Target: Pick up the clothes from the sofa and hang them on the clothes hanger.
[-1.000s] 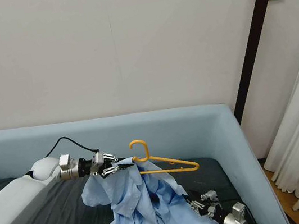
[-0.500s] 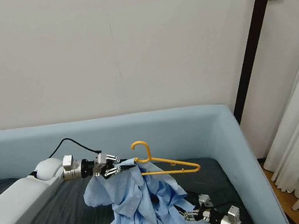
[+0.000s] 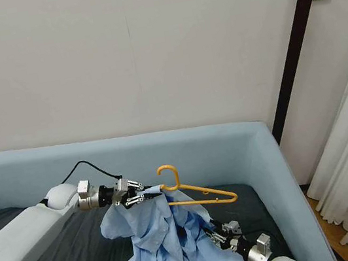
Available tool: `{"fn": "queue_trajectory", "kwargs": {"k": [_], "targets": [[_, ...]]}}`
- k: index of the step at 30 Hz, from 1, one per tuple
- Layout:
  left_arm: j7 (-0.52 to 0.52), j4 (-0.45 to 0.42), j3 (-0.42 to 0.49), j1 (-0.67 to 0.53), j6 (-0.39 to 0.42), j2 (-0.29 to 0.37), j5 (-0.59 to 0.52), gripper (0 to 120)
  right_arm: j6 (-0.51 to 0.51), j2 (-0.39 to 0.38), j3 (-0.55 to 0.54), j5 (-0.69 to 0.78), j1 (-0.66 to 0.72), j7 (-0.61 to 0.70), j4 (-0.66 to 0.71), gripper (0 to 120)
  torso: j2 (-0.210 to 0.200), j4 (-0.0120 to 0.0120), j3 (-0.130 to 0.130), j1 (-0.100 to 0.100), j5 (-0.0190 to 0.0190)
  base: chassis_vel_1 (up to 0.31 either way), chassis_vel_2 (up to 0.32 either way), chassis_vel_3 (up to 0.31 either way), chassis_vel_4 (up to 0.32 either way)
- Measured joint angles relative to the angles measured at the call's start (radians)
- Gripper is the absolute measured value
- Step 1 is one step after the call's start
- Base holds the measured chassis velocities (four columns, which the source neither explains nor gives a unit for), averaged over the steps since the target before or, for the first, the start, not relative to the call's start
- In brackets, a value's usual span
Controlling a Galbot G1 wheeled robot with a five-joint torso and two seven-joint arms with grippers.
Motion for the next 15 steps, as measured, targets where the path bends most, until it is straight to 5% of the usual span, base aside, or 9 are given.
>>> {"fn": "queue_trajectory", "kwargs": {"k": [8,15], "targets": [[0.005,-0.021,-0.009,0.018,-0.001,0.022,0.000,8,-0.001,-0.004,-0.003,0.011,-0.008,0.010,0.014,3,0.000,0.0000,0.000,0.000,-0.0001,0.000,0.000,0.000,0.000],[0.027,-0.026,-0.023,0.035,-0.028,0.038,0.015,8,-0.025,-0.025,-0.001,0.055,-0.015,0.015,0.045,0,0.000,-0.0001,0.000,0.000,-0.0001,0.000,0.000,0.000,0.000]]}}
